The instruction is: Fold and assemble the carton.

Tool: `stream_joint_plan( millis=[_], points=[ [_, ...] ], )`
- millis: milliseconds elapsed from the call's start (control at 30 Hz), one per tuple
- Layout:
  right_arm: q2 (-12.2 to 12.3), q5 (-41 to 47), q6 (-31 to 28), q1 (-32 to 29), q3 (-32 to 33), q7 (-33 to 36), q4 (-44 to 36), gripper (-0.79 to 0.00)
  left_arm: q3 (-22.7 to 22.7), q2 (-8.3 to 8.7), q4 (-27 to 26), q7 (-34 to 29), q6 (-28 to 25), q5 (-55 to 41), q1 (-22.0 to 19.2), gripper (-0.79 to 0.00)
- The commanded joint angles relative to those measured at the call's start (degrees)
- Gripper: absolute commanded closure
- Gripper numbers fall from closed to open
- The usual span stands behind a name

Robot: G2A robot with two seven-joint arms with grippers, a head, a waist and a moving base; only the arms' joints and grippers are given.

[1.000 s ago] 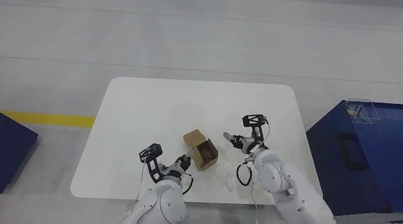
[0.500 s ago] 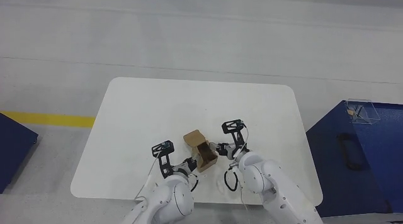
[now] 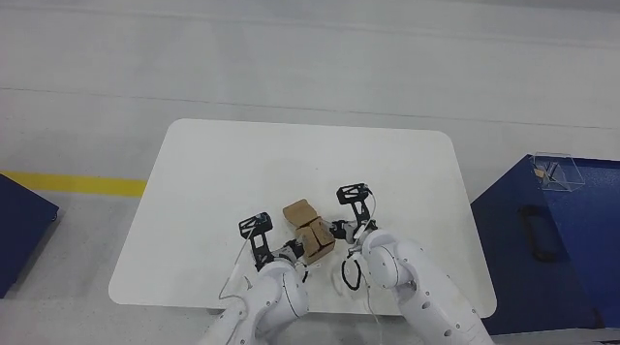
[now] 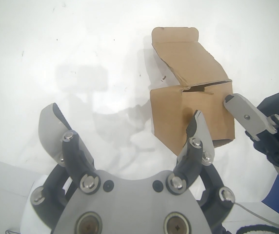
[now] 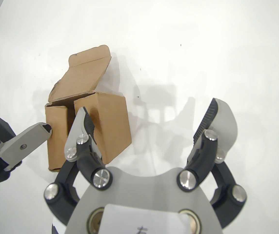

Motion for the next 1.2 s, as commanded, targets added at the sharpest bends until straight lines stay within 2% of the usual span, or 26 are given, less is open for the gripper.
stream_joint_plan(
  millis=[0,133,367,500,700,900,967,1167],
  points=[
    [-0.1,0.1,-0.1,0.2,-0.1,0.2,0.2,-0.785,-0.4,-1.07,1.0,-1.7,0.0,2.7,-0.1,-0.785],
    [-0.3,0.0,-0.2,0.1,-0.1,0.3,0.1,-0.785,-1.6,-3.07,1.3,-4.5,0.0,7.2,0.4,-0.785],
    [-0.3,-0.4,-0.7,-1.0,1.0,0.1,-1.2,-0.785,-2.6,-6.04,-3.0,-6.1,0.0,12.7,4.4,-0.785],
    [-0.4,-1.8,-1.1,-1.4,0.9,0.1,-0.8,-0.785,-3.5,-7.41,-0.1,-7.6,0.0,16.5,4.3,-0.785],
    [-0.6,-1.8,-0.7,-1.8,1.0,-0.4,-1.1,-0.785,-4.7,-9.48,0.9,-9.4,0.0,18.3,3.9,-0.785],
    [-0.5,-1.5,-1.2,-2.8,2.5,-0.2,-2.6,-0.785,-5.4,-11.04,1.8,-9.4,0.0,20.9,4.7,-0.785],
    [-0.6,-1.3,-1.2,-3.0,2.9,-0.6,-2.9,-0.785,-6.1,-11.72,0.1,-9.4,0.0,20.9,5.3,-0.785],
    [-0.6,1.4,0.2,-3.6,4.8,-1.2,-4.3,-0.785,-6.4,-11.86,-0.9,-9.3,0.0,20.6,5.5,-0.785]
  ],
)
